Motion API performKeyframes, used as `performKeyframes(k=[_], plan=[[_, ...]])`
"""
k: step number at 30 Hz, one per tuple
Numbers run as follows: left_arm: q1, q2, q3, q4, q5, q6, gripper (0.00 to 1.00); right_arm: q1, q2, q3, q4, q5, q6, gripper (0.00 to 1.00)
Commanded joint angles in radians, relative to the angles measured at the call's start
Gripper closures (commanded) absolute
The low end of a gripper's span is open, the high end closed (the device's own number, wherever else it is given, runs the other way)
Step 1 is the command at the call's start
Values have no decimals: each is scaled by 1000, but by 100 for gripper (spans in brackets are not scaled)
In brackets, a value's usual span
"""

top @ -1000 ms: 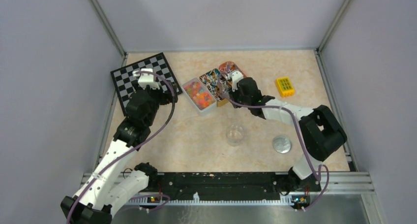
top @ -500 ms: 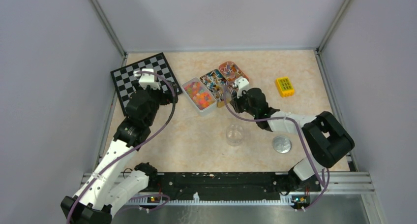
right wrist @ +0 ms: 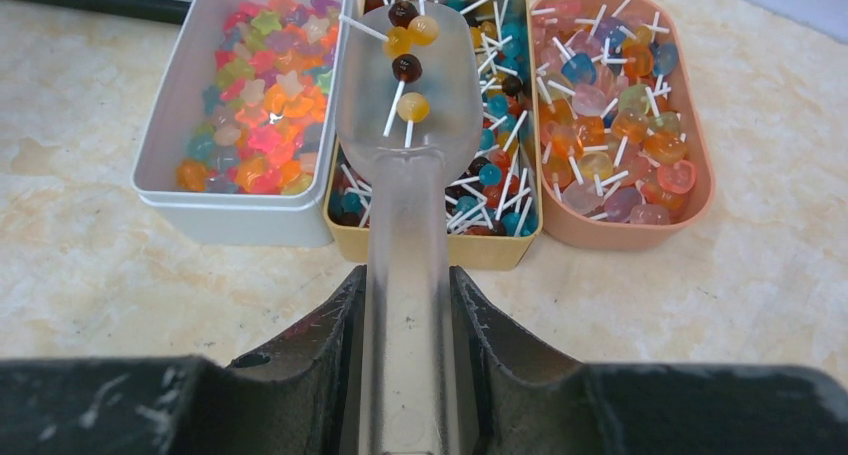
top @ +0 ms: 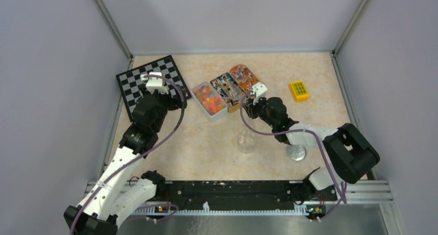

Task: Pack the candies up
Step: Scoop the fake candies from the storage box, then place the fake candies in the packing bottle.

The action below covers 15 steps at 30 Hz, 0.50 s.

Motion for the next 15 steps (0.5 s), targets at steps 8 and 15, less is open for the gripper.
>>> performKeyframes(k=[8,15], plan=[[-3,-11,-1,54,7,8,1,3,-196,-97,181,-34,-29,100],[-3,-9,-3,57,6,6,1,2,-358,-171,166,-142,-141,100]])
